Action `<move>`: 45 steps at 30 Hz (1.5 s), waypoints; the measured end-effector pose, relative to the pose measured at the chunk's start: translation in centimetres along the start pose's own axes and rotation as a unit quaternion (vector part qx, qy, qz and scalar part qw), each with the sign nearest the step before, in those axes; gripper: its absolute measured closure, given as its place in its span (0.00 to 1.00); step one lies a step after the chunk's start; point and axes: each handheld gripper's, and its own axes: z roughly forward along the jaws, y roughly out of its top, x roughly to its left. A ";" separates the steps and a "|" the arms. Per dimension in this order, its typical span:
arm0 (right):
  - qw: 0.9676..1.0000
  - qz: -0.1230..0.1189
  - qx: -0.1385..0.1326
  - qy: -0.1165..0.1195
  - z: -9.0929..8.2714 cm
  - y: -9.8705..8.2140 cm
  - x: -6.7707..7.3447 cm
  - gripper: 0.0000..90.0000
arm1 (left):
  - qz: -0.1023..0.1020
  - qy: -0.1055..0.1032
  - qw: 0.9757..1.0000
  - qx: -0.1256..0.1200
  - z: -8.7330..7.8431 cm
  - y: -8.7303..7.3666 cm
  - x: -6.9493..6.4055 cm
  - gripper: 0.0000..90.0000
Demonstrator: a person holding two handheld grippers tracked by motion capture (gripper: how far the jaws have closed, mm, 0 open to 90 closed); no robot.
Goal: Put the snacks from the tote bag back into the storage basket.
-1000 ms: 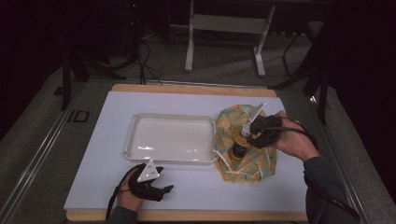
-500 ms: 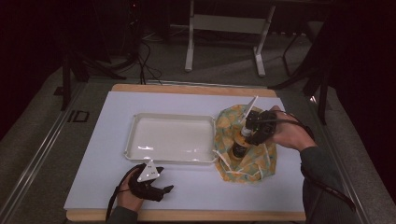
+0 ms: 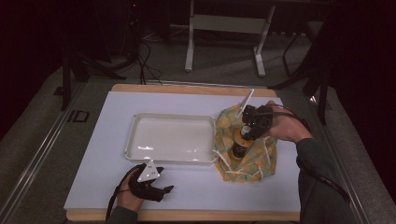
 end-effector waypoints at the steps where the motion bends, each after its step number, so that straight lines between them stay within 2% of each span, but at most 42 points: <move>1: 1.000 0.001 0.003 0.005 -0.1 0.1 -0.1 0.62 | 0.000 0.000 1.000 0.000 0.0 0.0 0.0 0.26; 9: 1.000 -0.003 0.019 0.014 -0.1 0.6 -0.4 0.64 | 0.001 0.001 1.000 0.000 0.0 0.0 0.0 0.26; 17: 1.000 0.003 0.019 0.021 -0.1 0.5 -0.6 0.65 | 0.002 0.002 1.000 0.001 0.0 0.0 -0.1 0.26; 33: 1.000 -0.002 0.020 0.016 -0.5 0.6 -0.5 0.65 | 0.002 0.003 1.000 0.002 0.0 0.0 -0.1 0.26; 45: 1.000 0.001 0.010 -0.002 -2.2 0.3 -0.6 0.65 | 0.003 0.003 1.000 0.003 0.0 0.0 -0.1 0.26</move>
